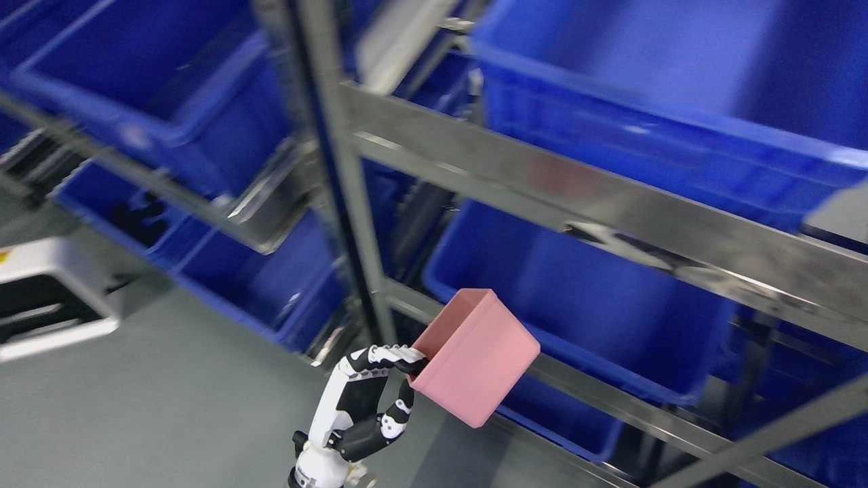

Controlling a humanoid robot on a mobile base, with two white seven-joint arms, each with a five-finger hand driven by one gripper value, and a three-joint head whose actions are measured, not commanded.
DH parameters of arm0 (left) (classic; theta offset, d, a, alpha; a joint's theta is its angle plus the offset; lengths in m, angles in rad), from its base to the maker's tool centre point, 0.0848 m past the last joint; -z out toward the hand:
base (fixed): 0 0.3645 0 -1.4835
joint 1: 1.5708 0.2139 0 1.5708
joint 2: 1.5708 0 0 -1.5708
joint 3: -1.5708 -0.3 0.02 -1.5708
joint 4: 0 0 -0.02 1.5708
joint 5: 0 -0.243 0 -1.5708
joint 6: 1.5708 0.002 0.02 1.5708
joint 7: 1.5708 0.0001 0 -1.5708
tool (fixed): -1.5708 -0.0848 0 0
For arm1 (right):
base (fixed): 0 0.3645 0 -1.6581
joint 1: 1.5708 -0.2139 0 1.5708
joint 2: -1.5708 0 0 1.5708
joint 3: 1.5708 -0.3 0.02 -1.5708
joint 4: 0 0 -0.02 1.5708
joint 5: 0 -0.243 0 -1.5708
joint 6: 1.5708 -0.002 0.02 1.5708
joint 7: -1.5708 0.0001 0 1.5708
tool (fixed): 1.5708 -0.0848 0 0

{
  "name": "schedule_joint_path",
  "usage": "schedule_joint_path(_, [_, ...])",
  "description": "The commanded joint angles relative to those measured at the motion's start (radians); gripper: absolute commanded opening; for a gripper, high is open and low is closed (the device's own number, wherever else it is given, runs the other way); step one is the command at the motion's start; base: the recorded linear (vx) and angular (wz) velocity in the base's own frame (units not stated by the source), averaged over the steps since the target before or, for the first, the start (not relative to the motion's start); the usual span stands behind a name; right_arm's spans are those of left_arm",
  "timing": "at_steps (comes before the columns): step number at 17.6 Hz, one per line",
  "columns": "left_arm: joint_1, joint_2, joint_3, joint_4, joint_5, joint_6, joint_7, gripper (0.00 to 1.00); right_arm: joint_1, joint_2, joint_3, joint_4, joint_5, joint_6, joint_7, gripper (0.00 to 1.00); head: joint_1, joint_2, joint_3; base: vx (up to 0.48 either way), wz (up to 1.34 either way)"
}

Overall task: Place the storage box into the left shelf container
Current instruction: 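Lower the pink box with the left hand into the blue shelf bin, then release the pink box and withdraw the left hand from the bin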

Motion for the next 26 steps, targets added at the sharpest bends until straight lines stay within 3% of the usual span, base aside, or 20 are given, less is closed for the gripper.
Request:
schedule_joint_path(1, [-0.009,0.017,0.089,0.141,-0.07,0.051,0.003,0.01,0.009,-0.017,-0.005,-0.018,0.002,-0.001,0.0,1.0,0.0,0.0,0.0,0.12,-0.85])
schedule_joint_path(6, [-0.202,0.017,0.283,0.199,-0.274,0.255,0.001,0.02,0.009,-0.017,-0.005,-0.018,0.002,-0.001,0.0,1.0,0.0,0.0,0.0,0.102,-0.66])
schedule_joint_path(10, [-0.357,0.017,0.308,0.276,-0.485,0.376,-0.02,0.03,0.009,-0.017,-0.005,-0.018,0.002,-0.001,0.0,1.0,0.0,0.0,0.0,0.073,-0.39])
schedule_joint_path(14, [-0.536,0.017,0.298,0.403,-0.761,0.388,-0.072,0.03,0.009,-0.017,-0.005,-0.018,0.002,-0.001,0.0,1.0,0.0,0.0,0.0,0.035,-0.17])
schedule_joint_path(17, [-0.601,0.017,0.302,0.528,-0.996,0.338,-0.074,0.05,0.009,-0.017,-0.005,-0.018,0.002,-0.001,0.0,1.0,0.0,0.0,0.0,0.005,-0.03])
schedule_joint_path(20, [-0.607,0.017,0.293,0.543,-1.072,0.295,-0.072,0.07,0.009,-0.017,-0.005,-0.018,0.002,-0.001,0.0,1.0,0.0,0.0,0.0,-0.002,0.01])
schedule_joint_path(21, [-0.607,0.017,0.293,0.543,-1.073,0.293,-0.071,0.1,0.009,-0.017,-0.005,-0.018,0.002,-0.001,0.0,1.0,0.0,0.0,0.0,0.0,0.0])
schedule_joint_path(26, [-0.605,0.017,0.302,0.53,-1.061,0.292,-0.007,0.58,0.009,-0.017,-0.005,-0.018,0.002,-0.001,0.0,1.0,0.0,0.0,0.0,0.0,0.0])
